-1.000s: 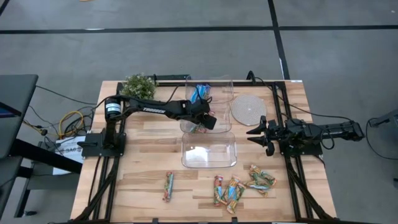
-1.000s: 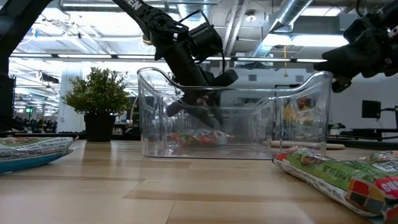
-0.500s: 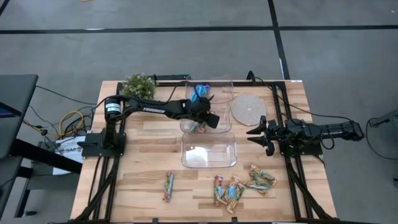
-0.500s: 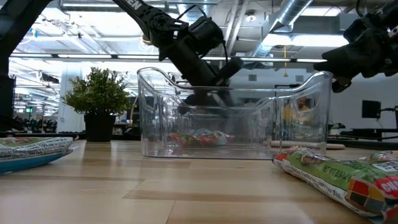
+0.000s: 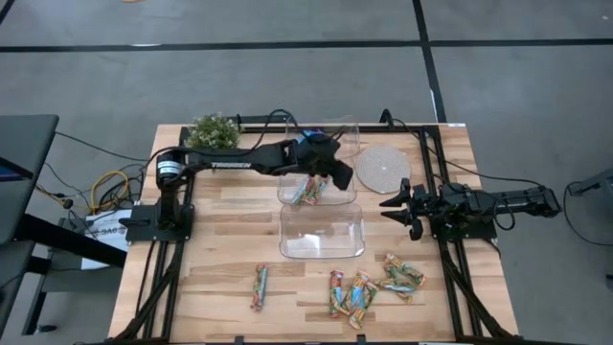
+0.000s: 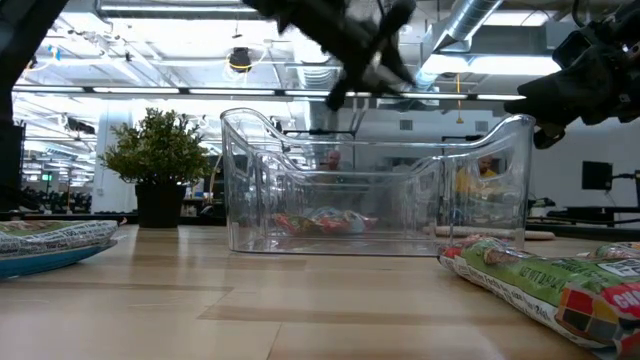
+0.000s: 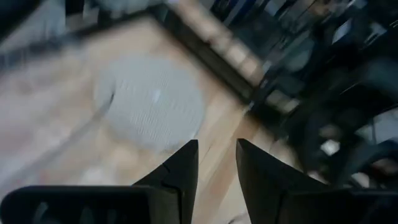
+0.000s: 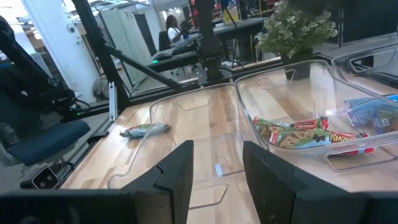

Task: Pick and place Granola Bars by type
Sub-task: Put the red granola bar into the middle transparent bin

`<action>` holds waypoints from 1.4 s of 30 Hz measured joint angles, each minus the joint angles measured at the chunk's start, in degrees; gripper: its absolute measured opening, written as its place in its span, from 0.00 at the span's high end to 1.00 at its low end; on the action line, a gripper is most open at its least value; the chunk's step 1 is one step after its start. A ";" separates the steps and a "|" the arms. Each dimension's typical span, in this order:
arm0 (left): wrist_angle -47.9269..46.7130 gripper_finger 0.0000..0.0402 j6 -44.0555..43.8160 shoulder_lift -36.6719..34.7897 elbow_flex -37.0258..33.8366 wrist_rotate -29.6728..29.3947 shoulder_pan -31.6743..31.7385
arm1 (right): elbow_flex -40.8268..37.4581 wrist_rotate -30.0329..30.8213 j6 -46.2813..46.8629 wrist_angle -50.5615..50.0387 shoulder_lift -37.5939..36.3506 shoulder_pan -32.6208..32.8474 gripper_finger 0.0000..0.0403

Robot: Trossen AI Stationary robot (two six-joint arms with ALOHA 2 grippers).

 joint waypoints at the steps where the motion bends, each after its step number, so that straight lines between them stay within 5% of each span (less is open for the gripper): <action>1: -0.22 0.75 1.18 -0.64 1.08 -1.37 -0.38 | 0.01 -0.02 0.00 0.00 0.00 0.00 0.67; 10: -3.12 0.75 7.78 -3.49 8.76 -5.91 -2.94 | 0.01 -0.01 -0.01 0.00 -0.01 0.00 0.67; 26: -4.83 0.75 8.54 -4.55 7.58 -5.77 -7.11 | 0.01 0.00 0.00 0.00 -0.01 -0.02 0.67; 33: 1.06 0.75 7.78 -14.63 -8.69 -6.49 -9.08 | 0.01 -0.02 0.01 0.00 0.00 -0.01 0.67; 42: 3.79 0.75 4.38 -37.77 -35.46 -9.10 -14.94 | 0.01 -0.02 0.01 0.00 0.01 -0.02 0.67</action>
